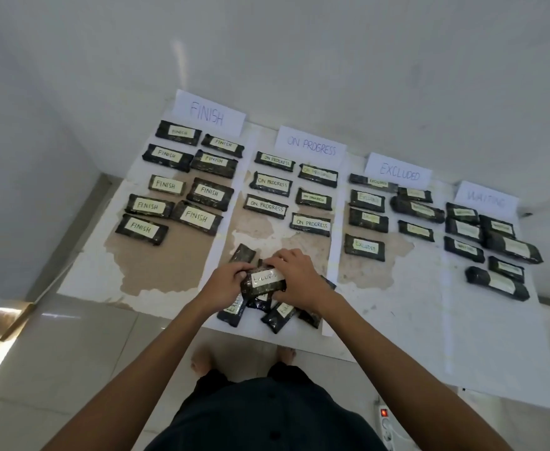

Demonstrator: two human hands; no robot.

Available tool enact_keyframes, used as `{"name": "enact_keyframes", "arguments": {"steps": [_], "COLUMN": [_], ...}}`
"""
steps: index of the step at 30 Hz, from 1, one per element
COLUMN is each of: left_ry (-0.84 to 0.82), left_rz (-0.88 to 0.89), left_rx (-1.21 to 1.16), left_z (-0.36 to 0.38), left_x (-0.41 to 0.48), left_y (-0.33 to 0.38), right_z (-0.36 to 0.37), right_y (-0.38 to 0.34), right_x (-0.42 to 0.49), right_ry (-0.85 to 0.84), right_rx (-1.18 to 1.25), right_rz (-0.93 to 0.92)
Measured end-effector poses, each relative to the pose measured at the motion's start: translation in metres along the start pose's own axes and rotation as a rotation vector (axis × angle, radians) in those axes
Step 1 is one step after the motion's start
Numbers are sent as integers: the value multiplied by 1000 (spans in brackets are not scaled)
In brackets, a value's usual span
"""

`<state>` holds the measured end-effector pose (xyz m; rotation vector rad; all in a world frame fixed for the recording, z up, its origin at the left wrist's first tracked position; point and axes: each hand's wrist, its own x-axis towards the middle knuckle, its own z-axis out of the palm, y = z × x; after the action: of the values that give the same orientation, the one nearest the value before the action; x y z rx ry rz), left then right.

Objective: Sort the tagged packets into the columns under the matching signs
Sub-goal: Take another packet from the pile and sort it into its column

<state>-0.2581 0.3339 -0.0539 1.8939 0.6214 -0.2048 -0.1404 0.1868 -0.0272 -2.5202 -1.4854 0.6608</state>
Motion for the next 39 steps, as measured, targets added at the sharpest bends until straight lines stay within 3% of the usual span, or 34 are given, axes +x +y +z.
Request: {"name": "enact_keyframes", "arguments": {"steps": [7, 12, 22, 30, 39], "left_ry": [1, 42, -46, -110, -155], "left_rz": [14, 148, 307, 425, 382], "left_rx": [-73, 160, 355, 691, 928], "left_z": [32, 65, 136, 194, 250], "left_x": [17, 34, 83, 141, 177], "left_y": [40, 65, 118, 135, 134], "right_z": [-12, -25, -52, -53, -41], "right_y": [44, 90, 203, 303, 377], "right_x": [-28, -59, -102, -100, -81], "right_ry": [78, 105, 150, 137, 63], "right_rx": [-93, -30, 8, 0, 45], "right_rz": [60, 176, 370, 517, 589]}}
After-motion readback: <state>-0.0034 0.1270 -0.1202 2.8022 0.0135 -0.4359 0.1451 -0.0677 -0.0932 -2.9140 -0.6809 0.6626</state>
